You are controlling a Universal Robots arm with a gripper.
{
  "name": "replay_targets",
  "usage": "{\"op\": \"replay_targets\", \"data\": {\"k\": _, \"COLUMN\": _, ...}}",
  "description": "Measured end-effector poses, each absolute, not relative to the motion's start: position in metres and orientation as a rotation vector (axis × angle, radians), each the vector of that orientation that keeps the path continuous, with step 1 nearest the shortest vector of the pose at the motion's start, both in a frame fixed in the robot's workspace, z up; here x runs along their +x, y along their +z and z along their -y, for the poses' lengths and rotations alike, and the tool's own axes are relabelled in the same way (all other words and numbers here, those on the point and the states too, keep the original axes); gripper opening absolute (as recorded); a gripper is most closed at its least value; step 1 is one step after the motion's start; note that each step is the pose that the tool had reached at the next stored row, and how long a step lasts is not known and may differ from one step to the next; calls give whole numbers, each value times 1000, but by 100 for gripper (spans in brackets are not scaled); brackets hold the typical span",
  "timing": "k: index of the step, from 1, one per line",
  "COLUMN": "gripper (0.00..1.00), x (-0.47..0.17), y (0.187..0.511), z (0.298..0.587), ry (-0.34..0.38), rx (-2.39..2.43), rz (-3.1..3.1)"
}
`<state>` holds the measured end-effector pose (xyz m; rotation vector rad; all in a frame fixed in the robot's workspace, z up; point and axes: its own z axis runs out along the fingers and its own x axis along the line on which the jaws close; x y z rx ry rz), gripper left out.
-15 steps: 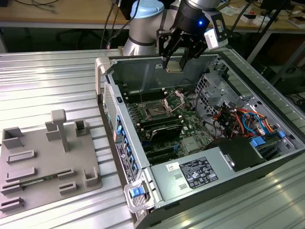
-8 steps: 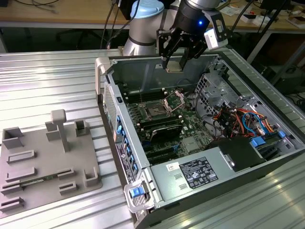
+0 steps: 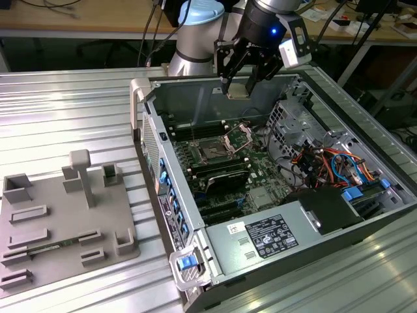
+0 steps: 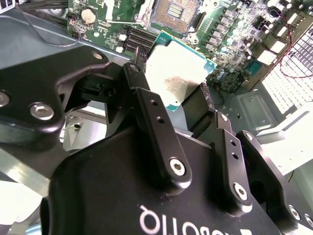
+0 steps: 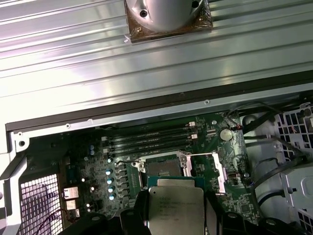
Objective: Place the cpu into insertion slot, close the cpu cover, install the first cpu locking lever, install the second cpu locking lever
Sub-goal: 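Place the cpu into insertion slot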
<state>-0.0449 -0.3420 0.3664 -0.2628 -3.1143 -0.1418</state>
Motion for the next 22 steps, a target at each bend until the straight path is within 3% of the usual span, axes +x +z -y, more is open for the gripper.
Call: {"op": "replay_targets", "data": {"k": 22, "gripper": 55, "x": -45, "y": 366, "z": 342, "ry": -142, "rx": -293, "rz": 3112}}
